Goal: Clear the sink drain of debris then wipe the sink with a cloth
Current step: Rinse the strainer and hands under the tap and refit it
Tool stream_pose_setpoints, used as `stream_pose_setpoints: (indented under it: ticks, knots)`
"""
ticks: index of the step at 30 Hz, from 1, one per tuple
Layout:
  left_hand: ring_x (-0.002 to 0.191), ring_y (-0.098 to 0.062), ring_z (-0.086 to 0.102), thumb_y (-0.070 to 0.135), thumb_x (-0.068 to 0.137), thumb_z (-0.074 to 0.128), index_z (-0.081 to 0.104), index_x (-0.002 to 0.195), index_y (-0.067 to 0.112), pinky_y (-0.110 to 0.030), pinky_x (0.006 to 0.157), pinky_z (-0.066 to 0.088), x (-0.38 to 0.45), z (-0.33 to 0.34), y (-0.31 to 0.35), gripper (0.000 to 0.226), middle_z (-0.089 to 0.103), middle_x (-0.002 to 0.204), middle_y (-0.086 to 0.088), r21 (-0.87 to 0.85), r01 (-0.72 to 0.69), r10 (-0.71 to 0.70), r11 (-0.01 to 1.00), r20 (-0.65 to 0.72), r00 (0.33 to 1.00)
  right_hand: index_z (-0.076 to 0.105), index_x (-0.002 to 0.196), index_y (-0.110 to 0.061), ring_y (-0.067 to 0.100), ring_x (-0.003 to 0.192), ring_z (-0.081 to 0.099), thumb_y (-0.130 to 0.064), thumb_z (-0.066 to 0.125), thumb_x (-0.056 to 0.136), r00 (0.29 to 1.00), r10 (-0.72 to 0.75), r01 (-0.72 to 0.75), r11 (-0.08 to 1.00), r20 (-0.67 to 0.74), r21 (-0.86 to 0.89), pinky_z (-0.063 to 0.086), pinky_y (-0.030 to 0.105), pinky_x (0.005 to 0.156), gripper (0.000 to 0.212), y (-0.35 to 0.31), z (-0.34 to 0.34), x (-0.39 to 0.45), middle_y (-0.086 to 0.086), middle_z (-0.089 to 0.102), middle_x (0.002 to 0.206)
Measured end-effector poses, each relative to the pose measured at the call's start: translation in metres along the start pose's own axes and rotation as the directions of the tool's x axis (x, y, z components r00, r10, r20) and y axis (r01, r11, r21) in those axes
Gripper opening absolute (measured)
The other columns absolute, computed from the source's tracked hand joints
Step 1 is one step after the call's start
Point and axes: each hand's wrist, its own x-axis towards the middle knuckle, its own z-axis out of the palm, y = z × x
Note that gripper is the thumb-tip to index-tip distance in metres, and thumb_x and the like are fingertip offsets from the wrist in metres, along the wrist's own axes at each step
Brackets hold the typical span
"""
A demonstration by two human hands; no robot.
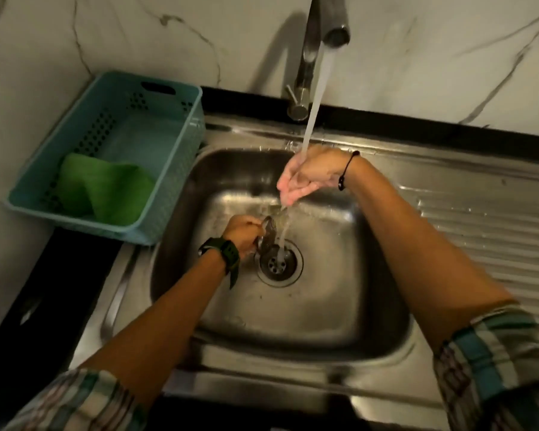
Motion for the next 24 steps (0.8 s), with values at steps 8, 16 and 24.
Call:
stream_pose_setpoints:
  ticks: [8,16,24]
  knots:
    - [0.069,-0.024,0.051,0.008,0.083,0.056,0.059,0.072,0.009,-0.039,0.069,0.052,0.002,-0.002,-0.024,0.011,0.053,0.073,-0.014,0.456,-0.07,0.084,0.887,-0.011,0.996,0.062,0.106,0.007,0.027,0.093,0.07,0.017,0.044,0.084,0.994,0.055,-0.038,0.983,0.091,-0.18,0.052,0.037,0.095,0.03,0.016,0.008,0.013,0.025,0.067,0.104]
    - [0.077,-0.025,0.051,0.009,0.085,0.053,0.057,0.077,0.008,-0.034,0.069,0.045,0.005,-0.003,-0.025,0.009,0.058,0.082,-0.017,0.603,-0.14,0.163,0.785,0.016,0.986,0.061,0.105,0.012,0.035,0.097,0.066,0.015,0.045,0.084,0.994,0.063,-0.046,0.981,0.085,-0.186,0.051,0.041,0.096,0.027,0.013,0.017,0.018,0.032,0.061,0.113]
    - [0.117,-0.033,0.05,0.012,0.092,0.045,0.05,0.121,-0.002,-0.035,0.1,0.038,0.011,0.036,-0.055,0.033,0.05,0.13,-0.02,0.818,-0.484,0.206,0.311,0.439,0.875,0.05,0.116,0.021,0.04,0.106,0.06,0.014,0.039,0.088,0.997,0.08,-0.072,0.961,0.019,-0.265,0.05,0.019,0.057,0.031,0.023,0.02,0.023,0.039,0.052,0.123]
